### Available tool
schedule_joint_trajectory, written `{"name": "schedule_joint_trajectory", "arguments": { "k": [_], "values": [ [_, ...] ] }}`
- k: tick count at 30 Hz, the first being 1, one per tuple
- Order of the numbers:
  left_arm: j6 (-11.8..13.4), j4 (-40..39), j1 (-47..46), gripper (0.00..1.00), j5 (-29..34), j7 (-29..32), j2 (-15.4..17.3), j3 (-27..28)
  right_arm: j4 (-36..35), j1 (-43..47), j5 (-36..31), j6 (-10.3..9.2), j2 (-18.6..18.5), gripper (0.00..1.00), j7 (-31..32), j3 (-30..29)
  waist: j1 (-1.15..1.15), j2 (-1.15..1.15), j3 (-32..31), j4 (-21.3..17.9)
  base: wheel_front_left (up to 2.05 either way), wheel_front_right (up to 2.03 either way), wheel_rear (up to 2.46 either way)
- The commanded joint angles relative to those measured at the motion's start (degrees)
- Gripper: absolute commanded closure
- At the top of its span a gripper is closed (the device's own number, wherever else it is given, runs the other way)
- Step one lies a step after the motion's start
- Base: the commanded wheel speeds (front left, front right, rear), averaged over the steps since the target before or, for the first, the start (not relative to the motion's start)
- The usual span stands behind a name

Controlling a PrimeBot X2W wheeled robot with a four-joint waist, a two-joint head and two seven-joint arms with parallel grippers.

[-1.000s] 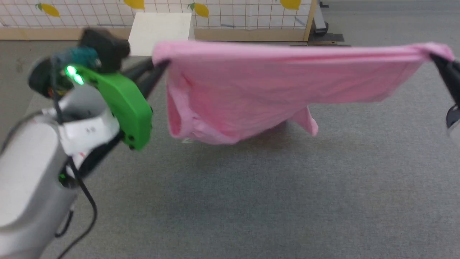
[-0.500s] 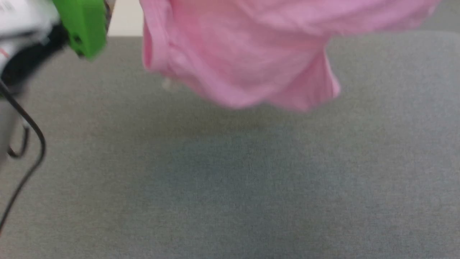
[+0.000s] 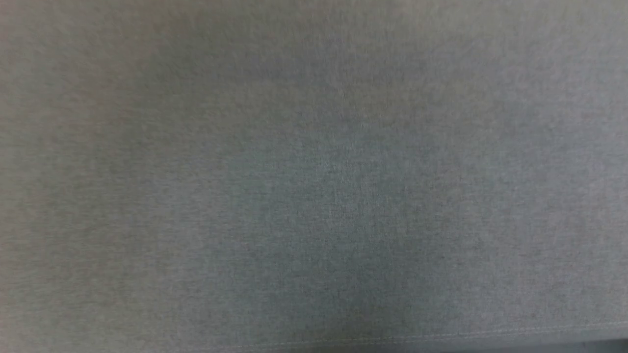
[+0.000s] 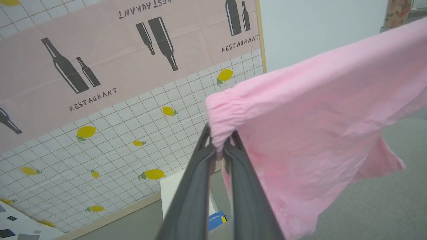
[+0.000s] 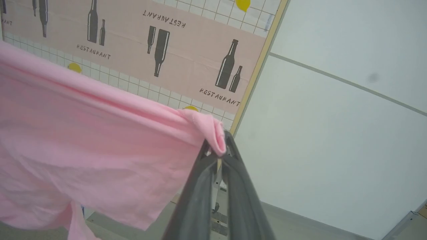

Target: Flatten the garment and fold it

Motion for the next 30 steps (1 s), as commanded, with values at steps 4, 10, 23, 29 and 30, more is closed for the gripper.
{"name": "schedule_joint_trajectory", "arguments": {
  "k": [4, 10, 23, 29, 30],
  "values": [
    [0.2, 9.0, -7.01, 1.0, 3.59, -6.3, -1.16, 0.55, 9.29, -7.24, -3.22, -0.65, 1.36, 1.0, -6.2, -0.75, -0.01, 0.0, 9.88, -2.84, 0.0, 0.0, 0.0],
    [0.15, 17.72, -9.74, 1.0, 5.25, -14.32, -3.93, -0.62, 17.54, -10.97, -4.56, -0.65, 4.09, 1.0, -12.88, 0.51, -0.01, 0.0, 11.36, -2.49, 0.0, 0.0, 0.0],
    [0.06, 21.01, 14.49, 1.0, -1.06, -23.58, -7.56, -6.14, 22.52, 4.73, 1.08, -0.65, 5.46, 1.0, -17.58, 9.54, -0.01, 0.0, 4.68, 0.47, 0.0, 0.0, 0.0],
    [0.3, 17.41, 32.63, 1.0, -4.23, -25.39, -9.05, -8.99, 17.91, 19.26, 6.63, -0.65, 2.35, 1.0, -16.4, 14.92, -0.01, 0.0, -2.24, 1.83, 0.0, 0.0, 0.0],
    [0.55, 16.45, 35.79, 1.0, -4.79, -25.37, -9.29, -9.49, 16.66, 22.1, 7.8, -0.65, 1.38, 1.0, -15.94, 15.61, -0.01, 0.0, -3.43, 2.02, 0.0, 0.0, 0.0]
  ]
}}
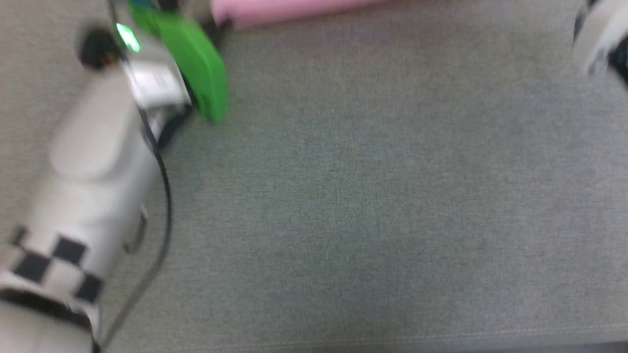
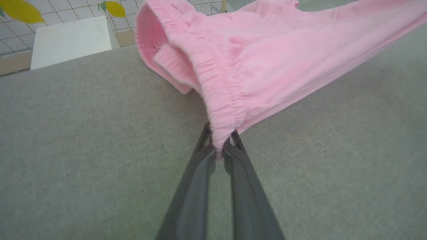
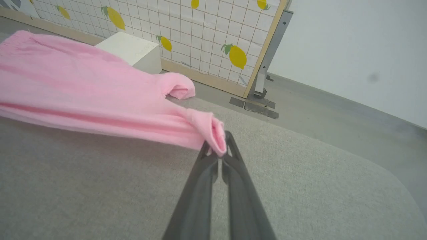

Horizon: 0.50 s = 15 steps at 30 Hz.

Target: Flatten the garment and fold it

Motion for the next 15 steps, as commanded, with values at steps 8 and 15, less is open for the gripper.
{"name": "schedule_joint_trajectory", "arguments": {
  "k": [8, 15],
  "values": [
    [4.17, -9.21, 19.94, 1.0, -2.49, 0.73, 0.27, -3.65, -9.08, 20.89, 7.78, -0.5, -7.98, 1.0, 6.07, 3.01, 0.0, 0.0, -12.9, 2.4, 0.0, 0.0, 0.0],
    [9.07, -19.27, 33.76, 1.0, -3.93, 1.98, 3.43, -5.65, -15.56, 38.87, 13.19, -0.5, -13.0, 1.0, 15.41, 1.53, 0.0, 0.0, -19.37, 3.34, 0.0, 0.0, 0.0]
  ]
}}
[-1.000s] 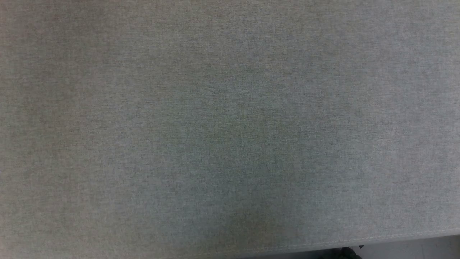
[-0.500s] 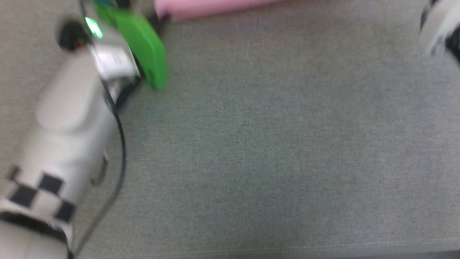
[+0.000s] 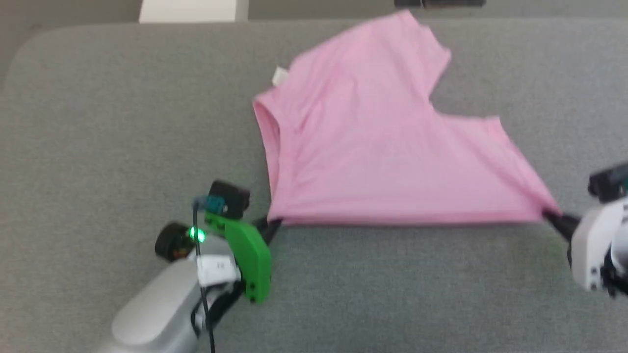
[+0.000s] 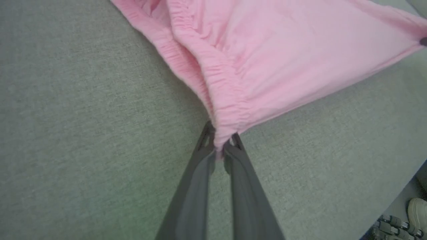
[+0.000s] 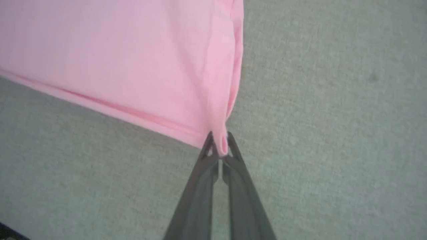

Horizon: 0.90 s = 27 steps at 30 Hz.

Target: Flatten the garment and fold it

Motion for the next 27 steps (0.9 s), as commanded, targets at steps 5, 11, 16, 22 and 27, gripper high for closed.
{"name": "schedule_joint_trajectory", "arguments": {
  "k": [5, 11, 16, 22, 27],
  "values": [
    [3.87, -5.44, 7.93, 1.0, -1.18, 0.14, 3.71, 0.28, -2.95, 10.42, 1.2, -0.5, -2.66, 1.0, 3.29, -3.9, 0.01, -0.01, -6.7, 1.6, 0.0, 0.0, 0.0],
    [7.72, -13.03, 16.02, 1.0, -2.39, 0.1, 5.97, -0.09, -6.24, 20.99, 1.37, -0.5, -3.27, 1.0, 6.89, -8.43, 0.01, -0.01, -9.23, 1.93, 0.0, 0.0, 0.0],
    [10.08, -18.0, 21.7, 1.0, -2.7, 0.64, 6.63, -1.96, -9.55, 28.89, 1.56, -0.5, -2.42, 1.0, 9.97, -13.22, 0.01, -0.01, -10.16, 2.31, 0.0, 0.0, 0.0],
    [11.18, -19.57, 23.38, 1.0, -1.88, 0.91, 6.69, -3.38, -14.87, 31.72, -0.39, -0.5, -0.72, 1.0, 10.28, -19.95, 0.01, -0.01, -9.96, 3.21, 0.0, 0.0, 0.0],
    [11.39, -20.35, 20.4, 1.0, -1.33, 1.14, 6.19, -2.5, -20.2, 30.07, -0.92, -0.5, 0.29, 1.0, 10.69, -25.04, 0.01, -0.01, -8.0, 4.85, 0.0, 0.0, 0.0]
  ]
}}
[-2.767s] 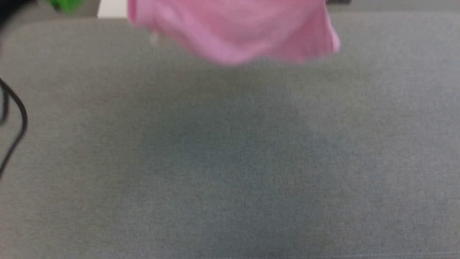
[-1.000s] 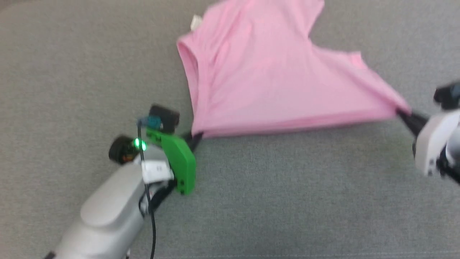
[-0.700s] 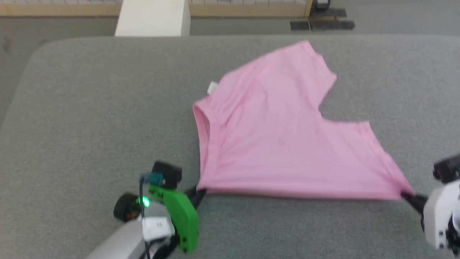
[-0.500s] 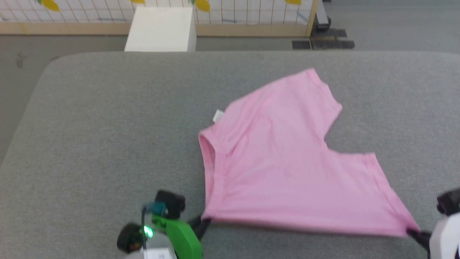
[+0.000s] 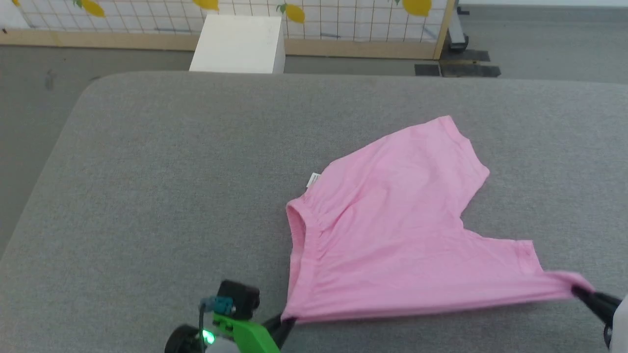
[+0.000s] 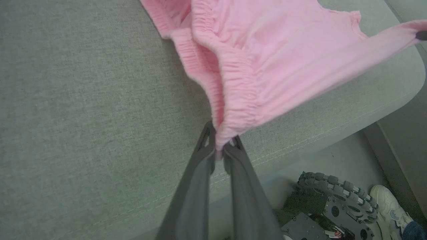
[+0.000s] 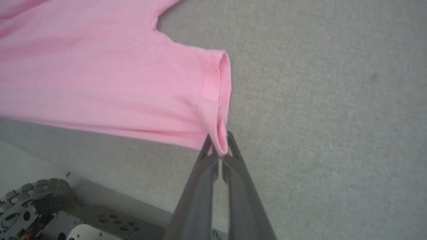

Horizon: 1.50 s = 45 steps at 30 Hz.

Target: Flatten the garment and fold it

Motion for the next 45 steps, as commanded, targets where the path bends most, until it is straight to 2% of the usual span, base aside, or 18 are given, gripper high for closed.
{"name": "schedule_joint_trajectory", "arguments": {
  "k": [1, 10, 11, 15, 22, 26, 32, 42, 43, 44, 45],
  "values": [
    [0.45, -0.09, -2.31, 1.0, 1.11, 0.33, 0.53, 0.99, -1.08, -1.53, -0.79, -0.56, -0.13, 1.0, 0.44, -1.44, 0.01, 0.0, 1.75, 1.34, 0.0, 0.0, 0.0],
    [-0.92, -2.16, -11.76, 1.0, 2.18, 3.35, -1.64, 1.75, -7.08, -12.02, -2.24, -0.56, 0.93, 1.0, 4.67, -5.77, 0.01, 0.0, 9.19, 5.23, 0.0, 0.0, 0.0],
    [-1.89, -2.32, -14.62, 1.0, 1.96, 4.67, -2.66, 1.61, -7.07, -17.96, -3.92, -0.56, 1.43, 1.0, 7.48, -5.56, 0.01, 0.0, 12.24, 6.68, 0.0, 0.0, 0.0],
    [-3.77, -1.63, -18.65, 1.0, 2.03, 6.81, -3.63, 0.92, -4.41, -26.5, -7.4, -0.56, 1.9, 1.0, 11.12, -3.48, 0.01, 0.0, 16.11, 8.38, 0.0, 0.0, 0.0],
    [-6.44, 0.98, -26.26, 1.0, 2.22, 8.95, -5.63, 1.18, 3.81, -41.14, -12.15, -0.56, 3.21, 1.0, 13.62, 0.33, 0.01, 0.0, 22.04, 10.78, 0.0, 0.0, 0.0],
    [-7.39, 2.62, -29.95, 1.0, 1.74, 9.4, -7.03, 2.0, 9.97, -48.02, -15.58, -0.56, 3.87, 1.0, 12.52, 2.66, 0.01, 0.0, 24.54, 11.8, 0.0, 0.0, 0.0],
    [-7.07, 5.16, -33.37, 1.0, 0.66, 9.32, -8.77, 3.88, 17.17, -54.45, -19.07, -0.56, 4.42, 1.0, 9.28, 6.74, 0.01, 0.0, 27.22, 12.95, 0.0, 0.0, 0.0],
    [-7.66, 8.61, -35.0, 1.0, 0.07, 8.4, -11.0, 3.8, 27.33, -59.13, -20.35, -0.56, 5.19, 1.0, 3.42, 11.19, 0.01, 0.0, 27.77, 13.29, 0.0, 0.0, 0.0],
    [-7.73, 8.84, -34.9, 1.0, -0.01, 8.3, -11.08, 3.74, 27.87, -59.31, -19.9, -0.56, 5.5, 0.93, 2.57, 11.34, 0.01, 0.0, 27.49, 13.17, 0.0, 0.0, 0.0],
    [-7.87, 9.12, -34.73, 0.22, -0.03, 8.04, -11.13, 3.65, 28.66, -59.45, -19.24, -0.56, 5.94, 0.01, 1.57, 11.61, 0.01, 0.0, 26.97, 12.98, 0.0, 0.0, 0.0],
    [-7.85, 9.28, -34.58, 0.0, -0.03, 7.73, -11.19, 3.69, 29.13, -59.51, -18.94, -0.56, 6.1, 0.0, 0.96, 11.85, 0.01, 0.0, 26.6, 12.85, 0.0, 0.0, 0.0]
  ]
}}
